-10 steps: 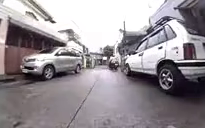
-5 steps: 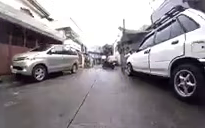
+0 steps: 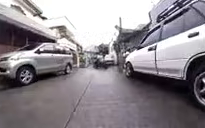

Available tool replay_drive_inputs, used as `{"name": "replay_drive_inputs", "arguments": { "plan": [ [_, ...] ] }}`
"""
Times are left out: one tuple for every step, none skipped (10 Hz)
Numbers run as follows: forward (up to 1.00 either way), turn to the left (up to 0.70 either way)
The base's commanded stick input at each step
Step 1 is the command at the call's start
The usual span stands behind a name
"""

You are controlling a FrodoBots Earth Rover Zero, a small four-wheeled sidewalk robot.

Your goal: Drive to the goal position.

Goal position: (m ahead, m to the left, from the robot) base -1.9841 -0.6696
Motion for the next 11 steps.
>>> {"name": "replay_drive_inputs", "arguments": {
  "plan": [
    [1.0,0.0],
    [1.0,0.0],
    [1.0,0.0],
    [1.0,0.0],
    [1.0,0.0],
    [1.0,0.0],
    [1.0,0.0],
    [1.0,0.0],
    [1.0,0.0],
    [1.0,0.0],
    [1.0,0.0]
  ]
}}
